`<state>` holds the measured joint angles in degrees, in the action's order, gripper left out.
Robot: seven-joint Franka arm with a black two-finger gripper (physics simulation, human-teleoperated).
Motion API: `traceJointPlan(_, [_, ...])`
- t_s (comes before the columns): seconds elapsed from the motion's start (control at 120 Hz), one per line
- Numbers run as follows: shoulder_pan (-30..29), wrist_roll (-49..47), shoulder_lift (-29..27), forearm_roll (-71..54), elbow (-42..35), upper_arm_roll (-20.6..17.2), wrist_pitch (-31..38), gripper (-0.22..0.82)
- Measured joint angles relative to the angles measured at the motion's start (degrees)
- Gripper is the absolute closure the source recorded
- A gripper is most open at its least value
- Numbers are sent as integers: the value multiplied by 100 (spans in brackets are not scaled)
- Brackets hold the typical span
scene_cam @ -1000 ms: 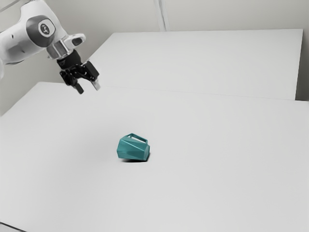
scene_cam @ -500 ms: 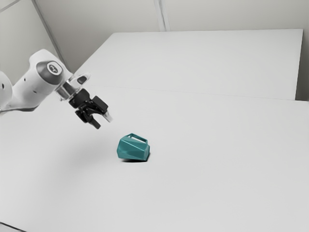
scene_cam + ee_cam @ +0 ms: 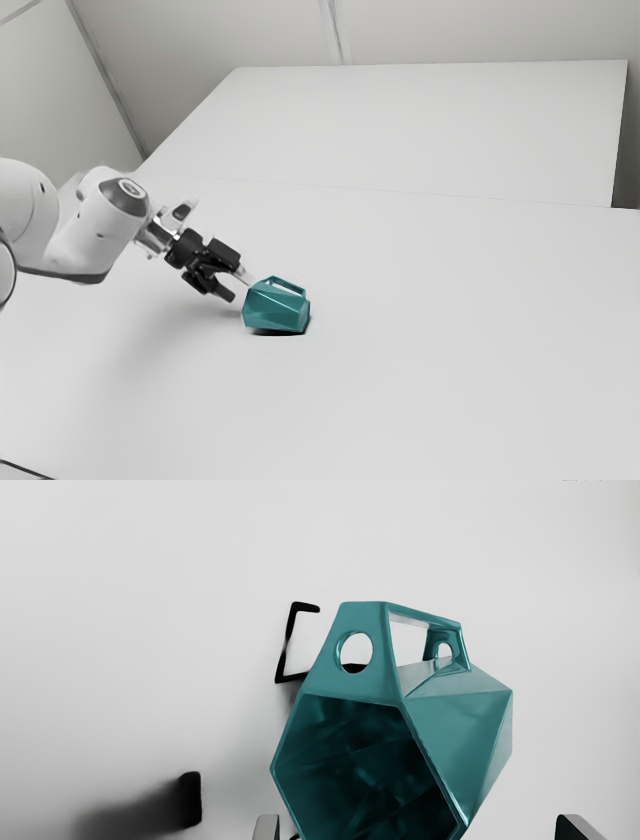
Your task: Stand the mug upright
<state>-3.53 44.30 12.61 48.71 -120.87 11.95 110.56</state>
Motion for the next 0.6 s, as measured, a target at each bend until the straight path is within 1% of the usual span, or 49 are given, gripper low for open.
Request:
traceJointPlan(0.467, [99,879,187,903,-120,-72,-275,0])
traceJointPlan(0.5, [99,920,189,950,-145,-71,-288,4])
traceJointPlan(0.533, [99,959,191,989,-163,-71,-300,9])
traceJointPlan(0.6, [98,1030,192,1041,-178,-74,-317,25])
